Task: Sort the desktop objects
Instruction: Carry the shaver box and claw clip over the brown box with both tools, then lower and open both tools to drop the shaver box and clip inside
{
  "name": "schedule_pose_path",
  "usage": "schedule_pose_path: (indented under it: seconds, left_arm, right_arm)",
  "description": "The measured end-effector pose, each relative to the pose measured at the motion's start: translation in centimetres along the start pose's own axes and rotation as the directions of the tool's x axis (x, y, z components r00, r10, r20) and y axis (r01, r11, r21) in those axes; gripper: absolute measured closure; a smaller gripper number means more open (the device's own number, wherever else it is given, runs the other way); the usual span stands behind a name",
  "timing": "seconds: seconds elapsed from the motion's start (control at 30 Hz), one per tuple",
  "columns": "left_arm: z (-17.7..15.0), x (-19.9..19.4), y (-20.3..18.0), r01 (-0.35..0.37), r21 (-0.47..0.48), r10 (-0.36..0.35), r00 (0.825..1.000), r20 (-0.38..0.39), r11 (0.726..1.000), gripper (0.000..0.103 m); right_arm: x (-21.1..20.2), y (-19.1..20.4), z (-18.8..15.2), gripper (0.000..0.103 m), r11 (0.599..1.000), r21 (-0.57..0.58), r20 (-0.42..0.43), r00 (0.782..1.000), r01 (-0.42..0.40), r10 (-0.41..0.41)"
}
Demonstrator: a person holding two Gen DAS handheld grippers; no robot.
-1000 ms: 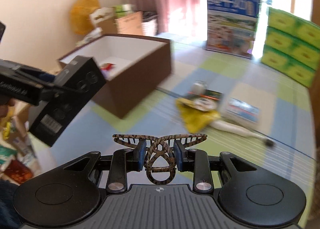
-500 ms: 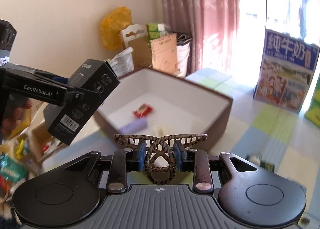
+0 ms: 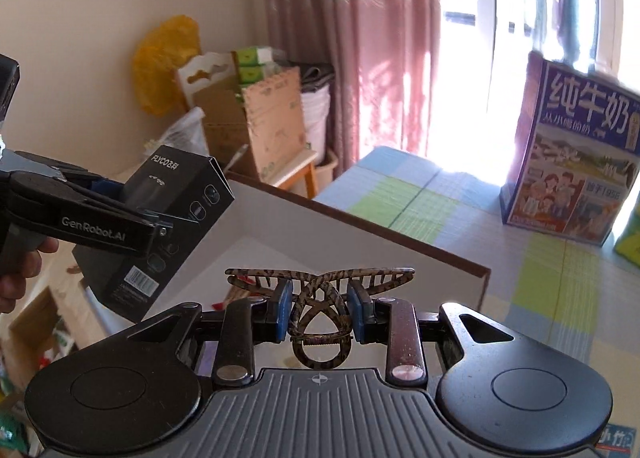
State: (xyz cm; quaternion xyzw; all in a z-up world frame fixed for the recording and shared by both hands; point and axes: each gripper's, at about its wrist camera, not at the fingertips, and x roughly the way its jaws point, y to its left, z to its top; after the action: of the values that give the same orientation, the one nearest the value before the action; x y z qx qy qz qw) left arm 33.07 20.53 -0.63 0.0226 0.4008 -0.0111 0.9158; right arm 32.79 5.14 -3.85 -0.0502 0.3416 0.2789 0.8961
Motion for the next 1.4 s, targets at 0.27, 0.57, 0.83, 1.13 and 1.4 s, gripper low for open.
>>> schedule_pose_path:
  seconds: [0.27, 0.57, 0.83, 1.13, 1.4]
  left_arm:
    - [0.5, 6.1, 1.0, -0.013, 0.079, 0.021, 0.995, -0.101, 0.997, 0.027]
    - [0.8, 10.0, 0.4, -0.015, 0.154, 0.036, 0.990, -0.135, 0.988, 0.027]
    - [1.6, 11.0, 0.9, -0.015, 0.142, 0.032, 0.992, -0.124, 0.990, 0.021]
    - [1.9, 10.8, 1.2, -0.013, 0.145, 0.030, 0.993, -0.117, 0.989, 0.021]
    - [1.4, 10.4, 1.1, -0.009, 0.124, 0.024, 0.993, -0.117, 0.992, 0.021]
  right_arm:
    - [5.2, -0.8, 0.1, 0.076, 0.997, 0.048, -0.084, 0.994, 0.066, -0.062]
    - [8.1, -1.9, -0.3, 0.076, 0.992, 0.073, -0.140, 0.986, 0.104, -0.093]
    - [9.4, -2.3, 0.0, 0.076, 0.990, 0.079, -0.156, 0.982, 0.116, -0.103]
    - [10.7, -2.4, 0.0, 0.076, 0.989, 0.086, -0.172, 0.980, 0.120, -0.104]
    - [12.8, -2.8, 0.2, 0.076, 0.987, 0.082, -0.188, 0.975, 0.137, -0.120]
